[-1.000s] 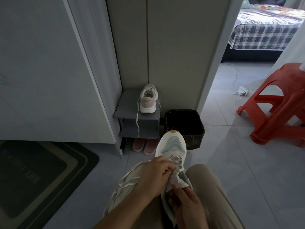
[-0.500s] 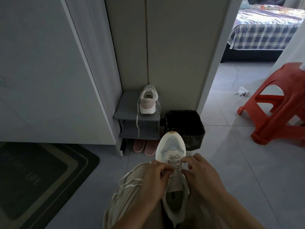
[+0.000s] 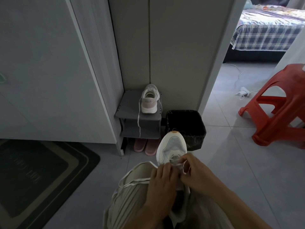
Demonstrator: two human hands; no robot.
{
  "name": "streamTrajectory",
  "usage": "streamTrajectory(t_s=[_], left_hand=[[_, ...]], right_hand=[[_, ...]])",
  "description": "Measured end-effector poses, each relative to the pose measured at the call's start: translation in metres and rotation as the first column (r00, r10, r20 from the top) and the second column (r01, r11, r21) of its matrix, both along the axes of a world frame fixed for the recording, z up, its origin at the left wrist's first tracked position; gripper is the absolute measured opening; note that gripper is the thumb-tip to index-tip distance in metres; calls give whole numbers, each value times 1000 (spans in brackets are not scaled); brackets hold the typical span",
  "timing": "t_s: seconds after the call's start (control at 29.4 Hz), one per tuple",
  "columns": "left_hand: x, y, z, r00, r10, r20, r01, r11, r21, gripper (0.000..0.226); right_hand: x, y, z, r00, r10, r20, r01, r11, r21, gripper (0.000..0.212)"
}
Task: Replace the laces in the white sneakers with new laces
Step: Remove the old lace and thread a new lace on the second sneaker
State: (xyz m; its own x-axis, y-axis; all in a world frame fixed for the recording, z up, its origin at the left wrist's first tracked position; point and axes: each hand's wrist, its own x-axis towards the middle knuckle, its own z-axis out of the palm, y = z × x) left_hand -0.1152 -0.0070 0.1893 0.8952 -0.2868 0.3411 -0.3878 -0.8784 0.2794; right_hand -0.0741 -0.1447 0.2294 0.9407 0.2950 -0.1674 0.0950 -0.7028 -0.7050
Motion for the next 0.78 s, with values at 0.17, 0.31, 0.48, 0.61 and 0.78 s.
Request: streamTrajectory(t_s=[0.17, 0.31, 0.48, 0.61, 0.78], left_hand=[[3, 8, 7, 990, 20, 137, 3, 986, -164, 29], [-4, 14, 7, 969, 85, 231, -9, 950, -311, 11], [-3, 14, 1, 976, 41, 215, 41, 931, -362, 9], [-4, 16, -1, 997, 6, 73, 29, 884, -467, 7], [-4, 17, -1, 999, -45, 18, 47, 856, -515, 7]], right_hand=[[-12, -6, 2, 998, -62, 25, 61, 998, 20, 33], [-32, -6, 0, 959, 16, 284, 53, 971, -233, 13], [-40, 2, -18, 855, 36, 517, 150, 937, -314, 17], [-40, 16, -17, 750, 8, 661, 261, 915, -308, 26], [-39, 15, -29, 730, -8, 683, 244, 937, -249, 41]])
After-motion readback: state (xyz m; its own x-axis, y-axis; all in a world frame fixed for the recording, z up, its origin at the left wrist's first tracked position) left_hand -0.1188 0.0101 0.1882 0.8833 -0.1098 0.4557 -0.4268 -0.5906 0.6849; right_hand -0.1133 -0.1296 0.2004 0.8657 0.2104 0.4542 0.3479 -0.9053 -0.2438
